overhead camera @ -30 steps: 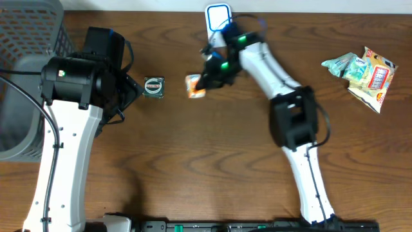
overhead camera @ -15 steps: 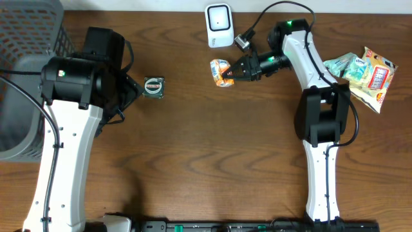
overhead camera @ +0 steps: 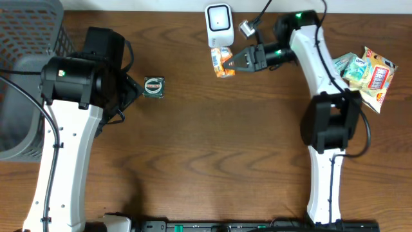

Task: Scan the item barcode
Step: 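Lift the orange pack and bring it toward the scanner, then hold the orange pack up against the scanner face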

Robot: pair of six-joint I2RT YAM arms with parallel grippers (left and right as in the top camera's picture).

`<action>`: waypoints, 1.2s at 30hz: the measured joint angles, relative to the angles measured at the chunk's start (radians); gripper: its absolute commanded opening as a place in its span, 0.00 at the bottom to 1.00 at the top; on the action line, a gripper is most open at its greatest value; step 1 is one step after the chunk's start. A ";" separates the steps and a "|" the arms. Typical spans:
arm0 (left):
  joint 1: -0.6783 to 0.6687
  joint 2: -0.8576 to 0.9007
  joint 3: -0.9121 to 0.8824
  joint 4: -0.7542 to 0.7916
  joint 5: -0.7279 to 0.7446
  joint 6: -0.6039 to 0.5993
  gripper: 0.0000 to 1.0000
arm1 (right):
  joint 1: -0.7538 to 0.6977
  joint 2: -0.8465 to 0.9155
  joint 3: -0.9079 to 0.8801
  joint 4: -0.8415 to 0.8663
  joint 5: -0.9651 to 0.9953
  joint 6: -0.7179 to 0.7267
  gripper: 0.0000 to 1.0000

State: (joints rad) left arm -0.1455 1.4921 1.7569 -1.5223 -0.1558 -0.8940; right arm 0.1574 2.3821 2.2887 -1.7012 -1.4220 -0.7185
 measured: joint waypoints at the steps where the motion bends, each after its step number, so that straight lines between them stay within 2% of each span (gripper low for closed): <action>1: 0.000 0.000 0.000 0.000 0.000 0.000 0.98 | 0.000 -0.019 0.000 0.000 0.000 -0.005 0.01; 5: 0.000 0.000 0.000 0.000 0.000 0.000 0.98 | 0.000 -0.074 0.000 0.003 0.007 -0.027 0.01; 13: 0.000 0.000 0.000 0.000 0.000 0.000 0.98 | 0.002 -0.077 0.000 0.016 0.028 -0.039 0.02; 17: 0.000 0.000 0.000 0.000 0.000 0.000 0.98 | 0.016 -0.077 0.000 0.089 0.114 -0.026 0.01; 20: 0.000 0.000 0.000 0.000 0.000 0.000 0.98 | 0.051 -0.077 0.000 0.235 0.325 0.128 0.01; 24: 0.000 0.000 0.000 0.000 0.000 0.000 0.98 | 0.139 -0.077 0.000 0.355 0.770 0.384 0.01; 27: 0.000 0.000 0.000 0.000 0.000 0.000 0.98 | 0.218 -0.077 -0.001 0.434 1.125 0.504 0.01; 31: 0.000 0.000 0.000 0.000 0.000 0.000 0.98 | 0.297 -0.077 -0.001 0.589 1.477 0.530 0.01; 36: 0.000 0.000 0.000 0.000 0.000 0.000 0.98 | 0.336 -0.077 -0.002 0.883 1.754 0.403 0.01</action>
State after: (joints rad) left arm -0.1455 1.4921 1.7569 -1.5223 -0.1558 -0.8936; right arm 0.4934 2.3051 2.2871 -0.8181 0.3317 -0.3153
